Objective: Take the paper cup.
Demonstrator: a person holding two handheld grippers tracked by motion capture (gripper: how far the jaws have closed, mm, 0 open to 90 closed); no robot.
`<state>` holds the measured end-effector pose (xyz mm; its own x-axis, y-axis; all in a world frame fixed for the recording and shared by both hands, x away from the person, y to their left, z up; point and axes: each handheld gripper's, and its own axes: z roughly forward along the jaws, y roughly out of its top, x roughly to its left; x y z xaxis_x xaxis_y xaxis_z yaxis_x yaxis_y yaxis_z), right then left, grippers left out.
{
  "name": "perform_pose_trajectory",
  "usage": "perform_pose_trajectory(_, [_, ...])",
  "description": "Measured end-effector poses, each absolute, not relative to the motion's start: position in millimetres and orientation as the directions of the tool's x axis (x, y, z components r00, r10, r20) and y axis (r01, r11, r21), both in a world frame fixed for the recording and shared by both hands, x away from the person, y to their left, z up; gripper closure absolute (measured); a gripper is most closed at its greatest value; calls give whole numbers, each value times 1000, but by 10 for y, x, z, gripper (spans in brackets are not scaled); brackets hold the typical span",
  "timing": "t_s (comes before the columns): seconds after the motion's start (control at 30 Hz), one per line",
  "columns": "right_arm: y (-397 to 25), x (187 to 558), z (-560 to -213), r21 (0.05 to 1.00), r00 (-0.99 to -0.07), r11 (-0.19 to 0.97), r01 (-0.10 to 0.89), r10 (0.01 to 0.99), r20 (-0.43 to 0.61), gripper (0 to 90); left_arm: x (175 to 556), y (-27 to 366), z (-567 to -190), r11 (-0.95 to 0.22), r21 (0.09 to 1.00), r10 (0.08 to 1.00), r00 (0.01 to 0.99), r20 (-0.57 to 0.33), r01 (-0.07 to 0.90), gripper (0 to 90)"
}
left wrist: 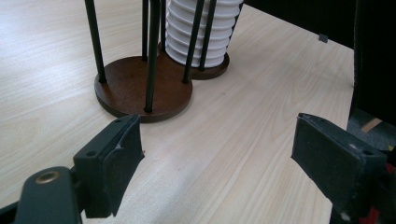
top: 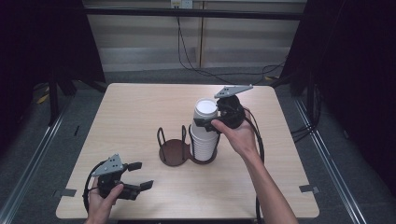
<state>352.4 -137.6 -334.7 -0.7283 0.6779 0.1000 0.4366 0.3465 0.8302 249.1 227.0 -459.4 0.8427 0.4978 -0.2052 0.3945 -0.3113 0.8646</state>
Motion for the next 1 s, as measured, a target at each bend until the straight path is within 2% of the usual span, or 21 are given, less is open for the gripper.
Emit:
perform_pose_trajectory(0.7, [-1380, 3481, -3237, 841, -733, 355, 409, 677, 71, 201, 2494, 2269, -4603, -305, 862, 487, 844, -224, 405, 160])
perform_pose_trajectory(1.0, [-1409, 3445, -3183, 865, -724, 314, 391, 686, 79, 205, 2496, 2268, -4607, -310, 860, 481, 847, -227, 406, 162])
